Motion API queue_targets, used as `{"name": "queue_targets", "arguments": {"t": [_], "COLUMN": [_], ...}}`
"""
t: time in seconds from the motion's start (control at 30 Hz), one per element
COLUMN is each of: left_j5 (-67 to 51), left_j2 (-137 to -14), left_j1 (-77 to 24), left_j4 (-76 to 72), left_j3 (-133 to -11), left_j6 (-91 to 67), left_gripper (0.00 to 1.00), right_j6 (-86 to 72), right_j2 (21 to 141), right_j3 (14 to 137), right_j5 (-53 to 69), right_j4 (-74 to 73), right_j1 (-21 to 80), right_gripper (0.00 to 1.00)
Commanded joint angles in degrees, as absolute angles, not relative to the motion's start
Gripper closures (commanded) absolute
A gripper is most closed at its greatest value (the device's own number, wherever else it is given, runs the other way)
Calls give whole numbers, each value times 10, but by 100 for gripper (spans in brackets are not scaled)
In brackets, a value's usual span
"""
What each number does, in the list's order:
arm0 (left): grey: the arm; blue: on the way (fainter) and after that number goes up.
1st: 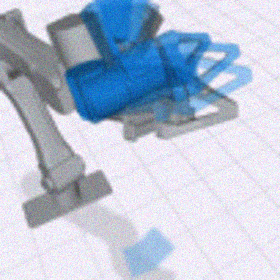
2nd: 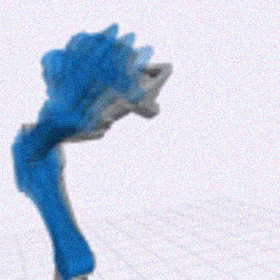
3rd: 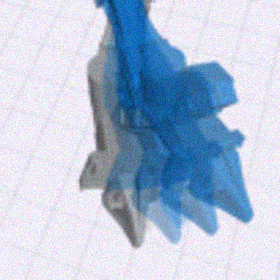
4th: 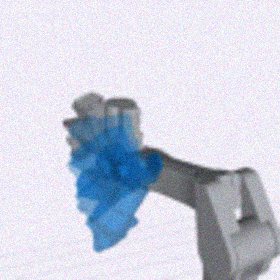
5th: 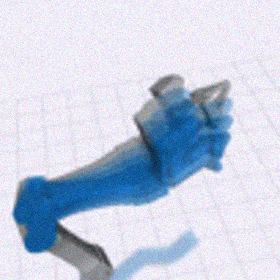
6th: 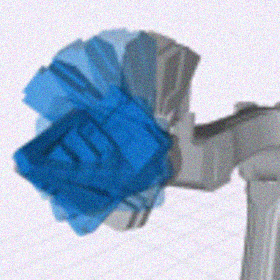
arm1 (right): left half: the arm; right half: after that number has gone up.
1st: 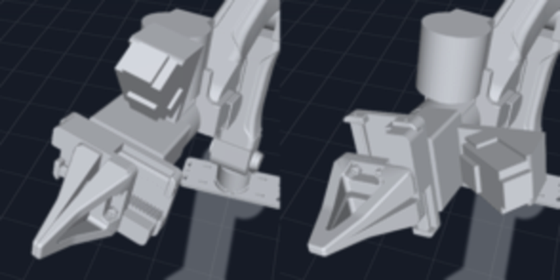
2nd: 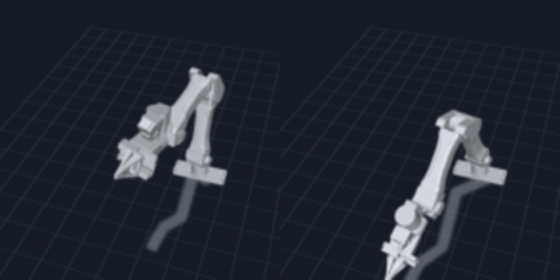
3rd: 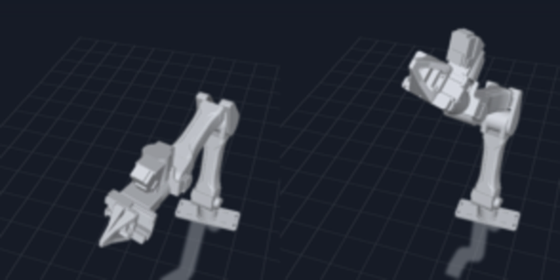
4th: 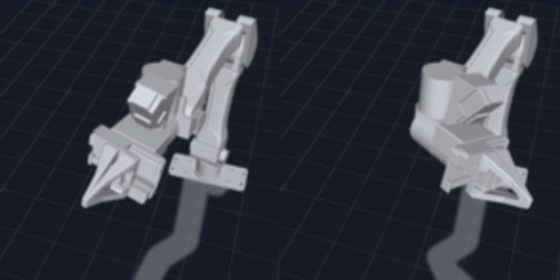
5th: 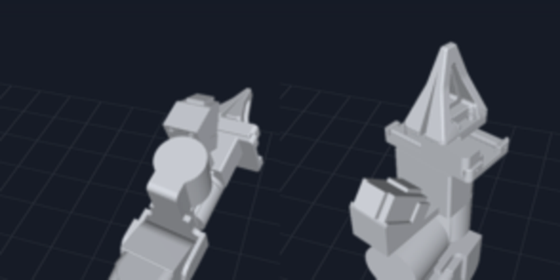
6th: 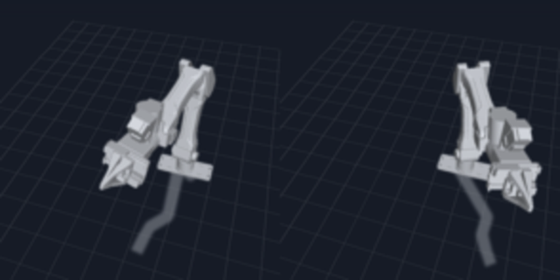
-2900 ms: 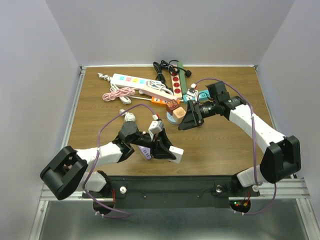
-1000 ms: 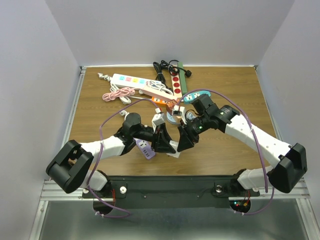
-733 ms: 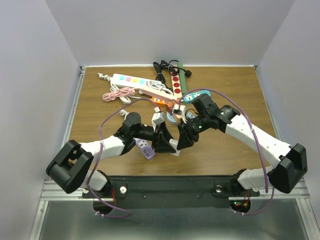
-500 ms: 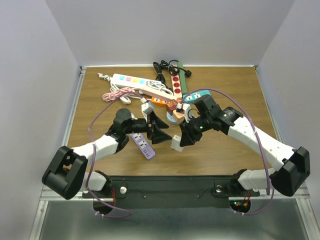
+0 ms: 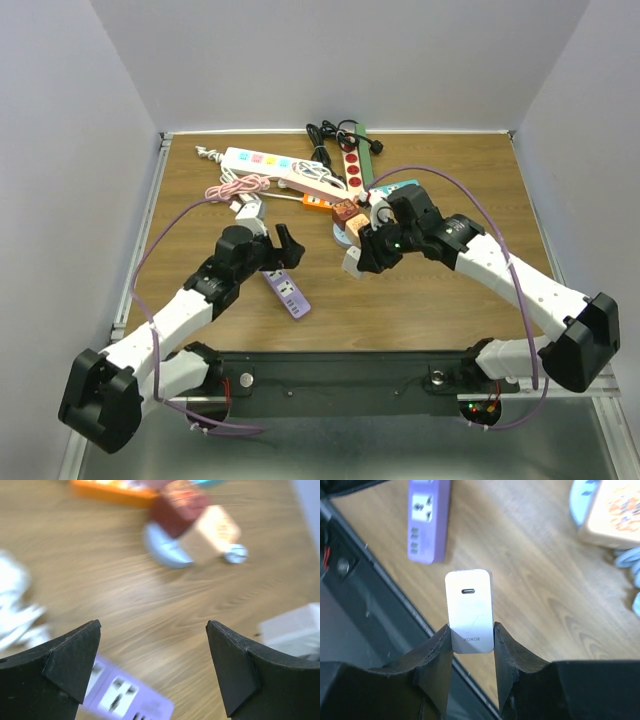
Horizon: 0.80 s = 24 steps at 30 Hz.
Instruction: Insert the plug
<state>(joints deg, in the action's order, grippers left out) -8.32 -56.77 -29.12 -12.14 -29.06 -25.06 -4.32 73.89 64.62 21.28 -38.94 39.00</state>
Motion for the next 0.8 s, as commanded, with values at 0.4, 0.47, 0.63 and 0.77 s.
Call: {"name": "queue_targets", "arguments": {"t": [0.4,0.47,0.63,0.77], "left_j5": [104,92,83,72], "left_j2": [-397,-417,-502,-577], "left_j1": [-301,-301,-301,-301], "left_j4": [45,15,-68,-132], "left_j3": [-180,-175,-170,-187], "left_j6": [-473,-471,-449,-420], "left_gripper": [1,1,1,1], "right_j6": [-105,-106,-107,-110], "right_j2": [732,734,730,731], "right_j3": [582,577,570,561], "right_j5": [155,158,160,156], "right_j4": [-225,-222,-212,-207], "right_j1": [379,378,376,376], "right_gripper": [100,100,100,100]}}
